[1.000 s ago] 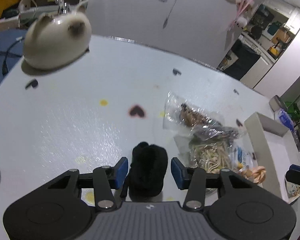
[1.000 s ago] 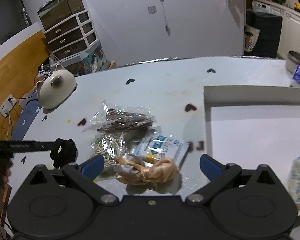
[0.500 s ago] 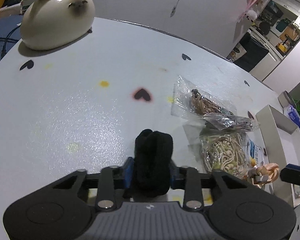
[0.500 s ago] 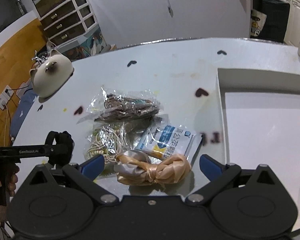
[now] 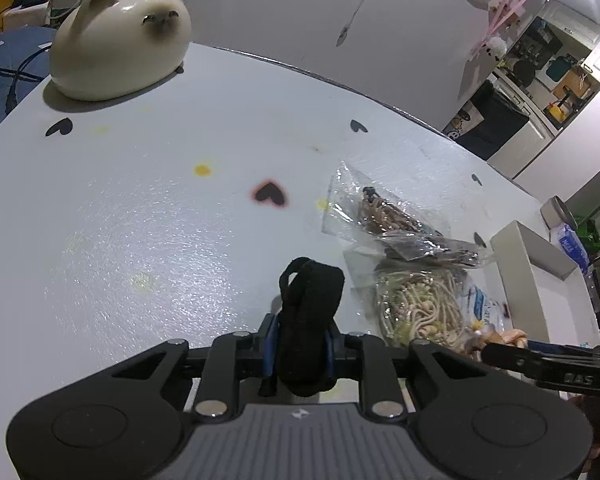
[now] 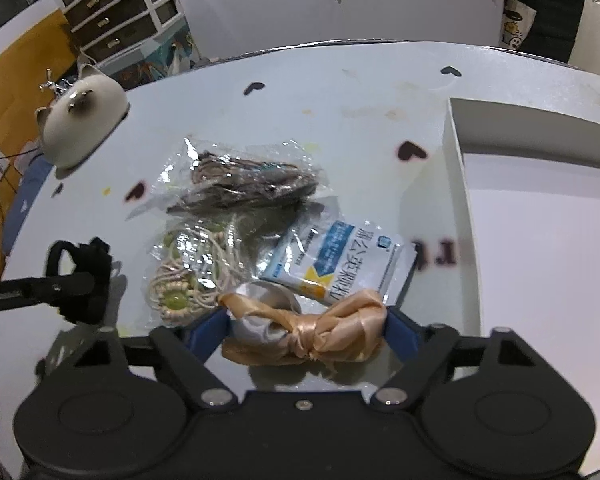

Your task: Organize soft objects

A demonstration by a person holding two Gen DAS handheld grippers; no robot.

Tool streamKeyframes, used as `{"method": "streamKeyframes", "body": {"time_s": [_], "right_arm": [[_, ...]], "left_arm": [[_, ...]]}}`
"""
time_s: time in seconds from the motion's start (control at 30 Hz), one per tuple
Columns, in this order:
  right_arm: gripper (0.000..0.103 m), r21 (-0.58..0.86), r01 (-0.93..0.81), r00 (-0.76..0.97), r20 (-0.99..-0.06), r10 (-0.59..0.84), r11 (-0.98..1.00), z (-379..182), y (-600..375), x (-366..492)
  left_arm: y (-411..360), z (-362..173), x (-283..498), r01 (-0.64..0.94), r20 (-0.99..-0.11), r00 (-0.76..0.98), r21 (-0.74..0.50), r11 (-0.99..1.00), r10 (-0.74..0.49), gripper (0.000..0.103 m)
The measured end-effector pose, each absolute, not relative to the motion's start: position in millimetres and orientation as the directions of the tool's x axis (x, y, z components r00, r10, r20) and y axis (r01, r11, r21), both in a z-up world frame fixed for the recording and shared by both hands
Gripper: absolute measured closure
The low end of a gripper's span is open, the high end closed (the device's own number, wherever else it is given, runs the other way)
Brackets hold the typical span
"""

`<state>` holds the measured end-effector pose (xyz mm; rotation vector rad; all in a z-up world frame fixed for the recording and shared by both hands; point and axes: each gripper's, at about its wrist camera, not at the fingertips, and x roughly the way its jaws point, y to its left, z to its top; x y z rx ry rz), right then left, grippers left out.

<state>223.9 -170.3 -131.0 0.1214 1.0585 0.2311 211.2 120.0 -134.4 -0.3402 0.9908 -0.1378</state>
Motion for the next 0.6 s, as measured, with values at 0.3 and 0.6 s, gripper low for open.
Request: {"method": "streamKeyframes", "body": {"time_s": [0.3,0.6], "right_arm": [[0.077,0.213,-0.115,0.475,-0.846,0.242,0.970,-128,-180,219],[0.096,0.229,-0.213,0.503,-0.808,0.308,0.950,-114,-168,198]], "left_arm": [[106,-129,201,-0.026,-0.795,0.547,-0.331,0.943,-0.264,0.079],[93,-117,189,-0.007,-0.780,0.568,-0.323,0.946,-0.262,0.079]]}}
